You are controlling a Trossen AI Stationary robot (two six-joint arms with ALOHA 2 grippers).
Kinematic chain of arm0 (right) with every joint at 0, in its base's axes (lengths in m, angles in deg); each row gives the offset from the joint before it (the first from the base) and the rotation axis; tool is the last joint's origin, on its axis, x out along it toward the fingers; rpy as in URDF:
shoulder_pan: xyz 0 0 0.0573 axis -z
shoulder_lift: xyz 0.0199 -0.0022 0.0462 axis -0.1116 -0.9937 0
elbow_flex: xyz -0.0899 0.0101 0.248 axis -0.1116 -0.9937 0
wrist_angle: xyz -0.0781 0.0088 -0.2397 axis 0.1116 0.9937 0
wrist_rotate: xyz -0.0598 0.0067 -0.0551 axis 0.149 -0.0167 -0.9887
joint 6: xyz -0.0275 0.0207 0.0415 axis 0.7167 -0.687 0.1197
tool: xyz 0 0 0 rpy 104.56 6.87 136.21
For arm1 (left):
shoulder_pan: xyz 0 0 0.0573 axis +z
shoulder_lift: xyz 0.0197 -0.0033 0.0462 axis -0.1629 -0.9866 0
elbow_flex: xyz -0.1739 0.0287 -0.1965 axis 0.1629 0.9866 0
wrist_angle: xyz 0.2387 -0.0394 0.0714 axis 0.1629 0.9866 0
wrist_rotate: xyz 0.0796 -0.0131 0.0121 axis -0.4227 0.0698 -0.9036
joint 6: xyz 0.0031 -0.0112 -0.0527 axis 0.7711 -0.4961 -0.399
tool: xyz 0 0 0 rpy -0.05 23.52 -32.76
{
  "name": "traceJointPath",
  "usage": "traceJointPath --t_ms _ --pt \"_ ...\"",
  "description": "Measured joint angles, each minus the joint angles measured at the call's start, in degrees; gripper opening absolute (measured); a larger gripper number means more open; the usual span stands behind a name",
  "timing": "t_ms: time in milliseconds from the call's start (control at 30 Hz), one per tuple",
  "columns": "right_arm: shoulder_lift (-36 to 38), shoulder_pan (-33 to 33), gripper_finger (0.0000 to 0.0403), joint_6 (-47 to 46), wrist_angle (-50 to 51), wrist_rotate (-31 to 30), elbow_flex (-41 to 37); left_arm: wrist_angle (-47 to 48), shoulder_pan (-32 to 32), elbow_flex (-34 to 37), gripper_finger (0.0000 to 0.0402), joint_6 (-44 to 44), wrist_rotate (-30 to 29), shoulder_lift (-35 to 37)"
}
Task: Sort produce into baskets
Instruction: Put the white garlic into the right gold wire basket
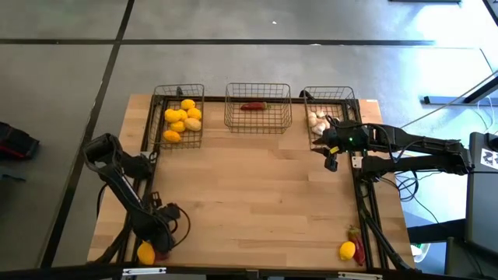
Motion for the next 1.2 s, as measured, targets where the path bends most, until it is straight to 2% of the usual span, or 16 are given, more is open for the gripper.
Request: traceJointPath --t_ms 233,567,700,967,1100,1200 --pt "0.0 0.01 0.0124 -0.08 -0.11 -0.15 0.0 -0.45 0.04 1.29 0.0276 -2.36 0.2 -0.02" --pt "0.0 0.0 0.0124 -0.48 -0.94 -0.55 0.0 -0.7 0.08 1.29 0.0161 -2.33 0.17 -0.02" --pt "0.0 0.01 0.0124 -1.2 -1.0 -0.57 0.0 -0.7 0.28 1.29 0.0131 -2.32 0.13 0.02" --pt "0.0 0.01 0.0124 -4.85 -1.79 0.98 0.0 -0.98 3.56 -0.41 0.0135 -2.04 -1.07 0.05" --pt "0.0 0.0 0.0128 -7.06 -1.53 1.14 0.0 -0.84 5.87 -2.91 0.0135 1.19 -4.63 0.17" --pt "0.0 0.0 0.015 -8.71 -1.62 1.81 0.0 -0.85 8.41 -4.67 0.0136 4.87 -7.55 0.18"
